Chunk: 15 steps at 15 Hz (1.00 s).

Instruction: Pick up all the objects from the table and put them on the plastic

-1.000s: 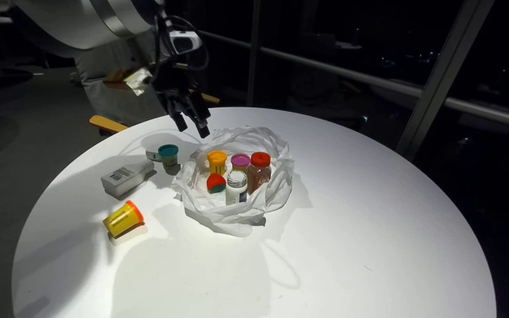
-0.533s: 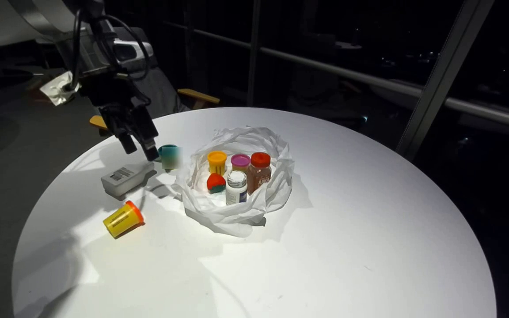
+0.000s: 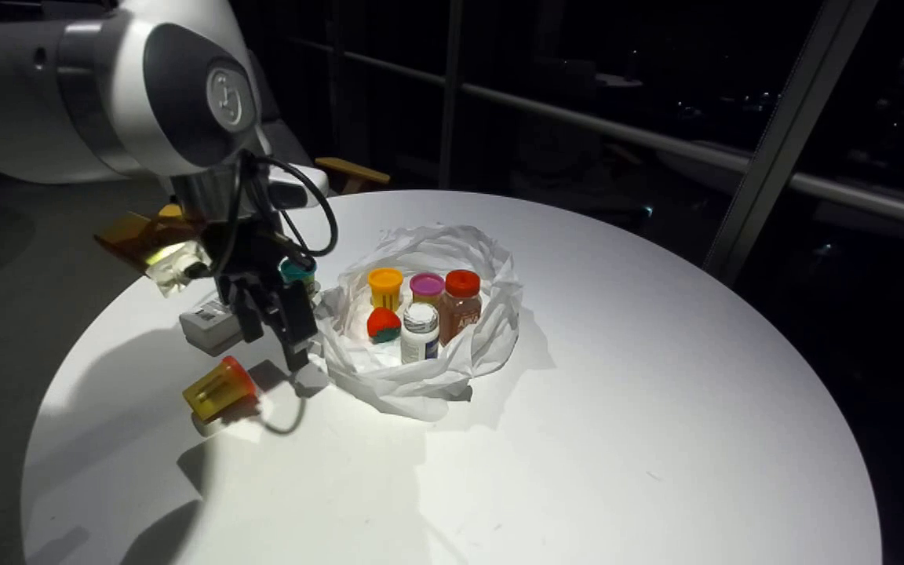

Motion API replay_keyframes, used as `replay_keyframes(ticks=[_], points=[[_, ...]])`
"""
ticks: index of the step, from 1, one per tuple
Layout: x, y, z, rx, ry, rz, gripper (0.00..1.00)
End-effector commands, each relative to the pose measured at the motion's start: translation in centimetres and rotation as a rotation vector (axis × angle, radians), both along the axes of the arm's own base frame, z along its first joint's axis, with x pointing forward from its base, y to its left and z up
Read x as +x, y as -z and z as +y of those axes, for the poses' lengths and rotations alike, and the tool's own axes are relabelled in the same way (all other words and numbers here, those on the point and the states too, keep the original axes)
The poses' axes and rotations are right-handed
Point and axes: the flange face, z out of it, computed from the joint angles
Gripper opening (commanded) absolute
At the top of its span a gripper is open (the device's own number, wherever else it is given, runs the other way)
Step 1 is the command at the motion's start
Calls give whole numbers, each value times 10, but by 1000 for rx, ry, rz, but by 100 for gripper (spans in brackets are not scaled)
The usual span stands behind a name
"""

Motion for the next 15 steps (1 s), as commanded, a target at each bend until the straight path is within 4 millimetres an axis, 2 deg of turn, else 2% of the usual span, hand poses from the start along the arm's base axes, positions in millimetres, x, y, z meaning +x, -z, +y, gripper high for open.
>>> replay_keyframes(ticks=[1, 8, 15], points=[[-2, 15, 5, 107, -71, 46, 100], [-22, 19, 27, 123, -108, 94, 100], [-27, 24, 26, 27, -4, 64, 98]])
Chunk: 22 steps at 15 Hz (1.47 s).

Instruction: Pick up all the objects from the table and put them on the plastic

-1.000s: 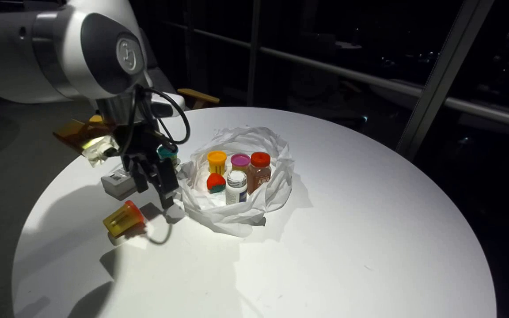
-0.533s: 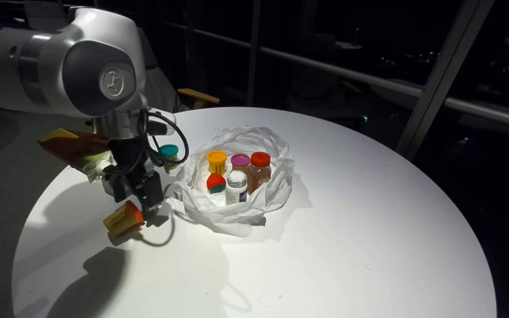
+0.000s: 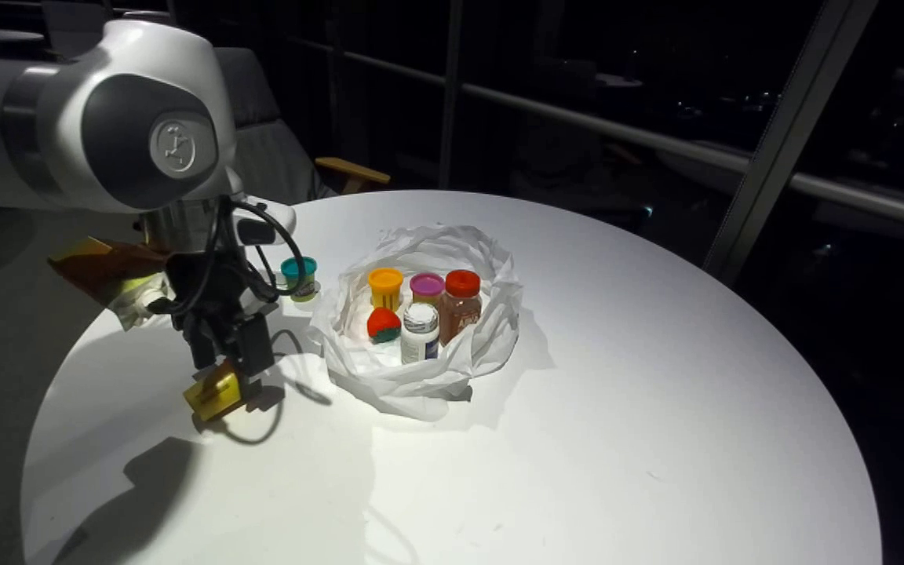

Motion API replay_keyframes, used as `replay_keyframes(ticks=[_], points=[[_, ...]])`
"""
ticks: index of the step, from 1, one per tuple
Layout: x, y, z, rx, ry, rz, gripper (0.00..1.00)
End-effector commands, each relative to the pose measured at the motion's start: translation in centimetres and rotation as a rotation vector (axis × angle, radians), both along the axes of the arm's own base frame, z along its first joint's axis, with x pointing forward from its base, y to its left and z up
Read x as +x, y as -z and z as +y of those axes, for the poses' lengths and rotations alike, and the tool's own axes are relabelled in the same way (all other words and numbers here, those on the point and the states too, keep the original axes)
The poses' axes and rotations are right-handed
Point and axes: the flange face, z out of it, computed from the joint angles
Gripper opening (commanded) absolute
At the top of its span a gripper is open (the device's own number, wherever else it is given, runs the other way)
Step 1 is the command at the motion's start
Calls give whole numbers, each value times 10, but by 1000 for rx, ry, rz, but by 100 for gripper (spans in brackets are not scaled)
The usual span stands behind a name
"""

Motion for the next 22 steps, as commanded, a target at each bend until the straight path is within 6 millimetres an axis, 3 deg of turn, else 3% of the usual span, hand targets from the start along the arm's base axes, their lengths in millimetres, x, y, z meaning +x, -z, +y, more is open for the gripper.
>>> replay_keyframes(ticks=[1, 3, 8, 11, 13, 15, 18, 20, 22], points=[[-2, -6, -2, -51, 63, -34, 74], [-1, -7, -4, -78, 91, -46, 70], [-6, -15, -8, -97, 160, -55, 30], [-5, -44, -9, -100, 188, -77, 29], [3, -80, -12, -106, 206, -135, 29], [30, -124, -20, -93, 232, -225, 29], [77, -174, -39, -66, 295, -354, 29], [110, -186, -56, -37, 347, -405, 29], [136, -178, -76, -26, 383, -420, 29]])
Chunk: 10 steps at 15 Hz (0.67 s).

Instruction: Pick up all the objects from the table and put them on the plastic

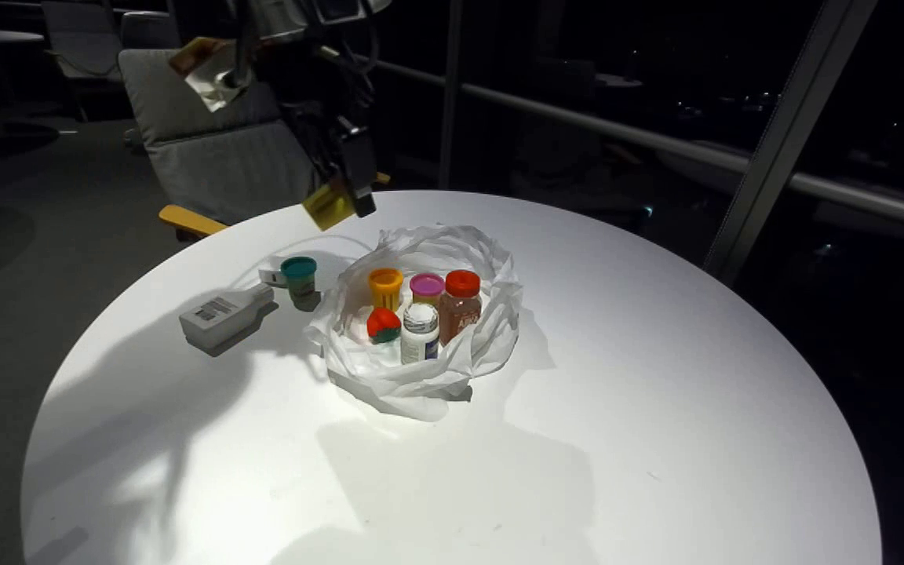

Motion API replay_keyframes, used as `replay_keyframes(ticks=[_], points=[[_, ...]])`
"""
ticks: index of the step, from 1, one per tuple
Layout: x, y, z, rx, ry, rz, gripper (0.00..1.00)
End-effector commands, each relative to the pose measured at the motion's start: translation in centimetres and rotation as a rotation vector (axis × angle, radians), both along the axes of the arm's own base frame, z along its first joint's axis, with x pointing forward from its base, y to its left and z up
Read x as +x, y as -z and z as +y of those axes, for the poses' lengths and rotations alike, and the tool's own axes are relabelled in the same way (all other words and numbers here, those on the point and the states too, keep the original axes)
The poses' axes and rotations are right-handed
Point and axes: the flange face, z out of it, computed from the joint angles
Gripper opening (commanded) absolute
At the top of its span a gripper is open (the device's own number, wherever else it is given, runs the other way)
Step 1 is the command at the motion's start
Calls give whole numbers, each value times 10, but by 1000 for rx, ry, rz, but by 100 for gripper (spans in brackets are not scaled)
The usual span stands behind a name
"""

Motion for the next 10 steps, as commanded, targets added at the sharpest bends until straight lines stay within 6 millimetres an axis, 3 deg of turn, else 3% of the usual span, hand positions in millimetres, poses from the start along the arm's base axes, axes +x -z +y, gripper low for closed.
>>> replay_keyframes(ticks=[1, 3, 7, 10], points=[[44, 16, -24, 30, 61, -27, 29], [52, 44, -34, 58, 79, -7, 29], [59, 93, -30, 83, 73, 26, 29], [64, 111, -28, 31, 67, 5, 29]])
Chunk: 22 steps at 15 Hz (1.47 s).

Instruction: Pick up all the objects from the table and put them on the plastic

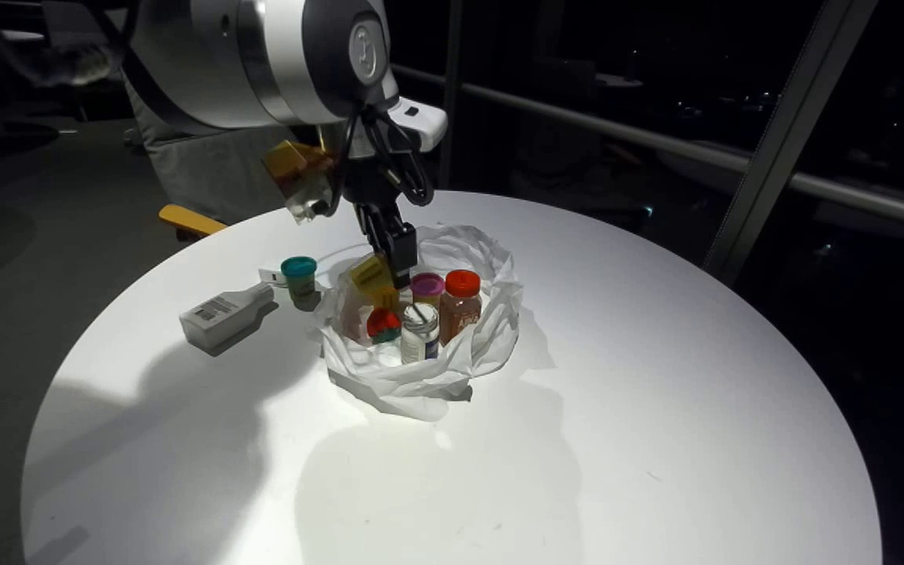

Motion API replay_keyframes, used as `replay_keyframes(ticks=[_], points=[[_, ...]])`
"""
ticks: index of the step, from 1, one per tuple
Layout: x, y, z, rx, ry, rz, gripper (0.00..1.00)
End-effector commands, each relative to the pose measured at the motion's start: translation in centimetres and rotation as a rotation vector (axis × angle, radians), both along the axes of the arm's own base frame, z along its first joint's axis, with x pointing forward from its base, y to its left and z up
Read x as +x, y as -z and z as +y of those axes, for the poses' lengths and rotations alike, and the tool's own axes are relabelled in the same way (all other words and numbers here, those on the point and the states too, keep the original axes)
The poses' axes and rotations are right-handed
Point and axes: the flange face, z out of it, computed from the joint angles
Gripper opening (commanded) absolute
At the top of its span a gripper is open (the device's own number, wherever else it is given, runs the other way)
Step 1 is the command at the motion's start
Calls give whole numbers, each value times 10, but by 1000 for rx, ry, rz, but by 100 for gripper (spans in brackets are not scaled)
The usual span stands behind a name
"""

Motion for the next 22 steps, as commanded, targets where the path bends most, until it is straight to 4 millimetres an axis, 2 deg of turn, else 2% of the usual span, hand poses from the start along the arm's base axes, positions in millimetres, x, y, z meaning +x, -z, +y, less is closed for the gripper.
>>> replay_keyframes(ticks=[1, 6, 7, 8, 9, 10, 12, 15, 18, 20, 22], points=[[18, 7, 2, -45, -11, -59, 29], [24, 5, -3, -142, -22, -154, 29], [24, 5, -3, -161, -25, -161, 45], [22, 5, -2, -178, -27, -167, 79], [20, 4, -1, -201, -30, -179, 79], [18, 2, 2, -220, -34, -193, 84], [13, -9, 11, -262, -54, -236, 99], [1, -38, 40, -298, -111, -306, 100], [-23, -60, 92, -231, -233, -268, 100], [-34, -66, 127, -158, -310, -220, 100], [-33, -54, 150, -82, -354, -154, 100]])
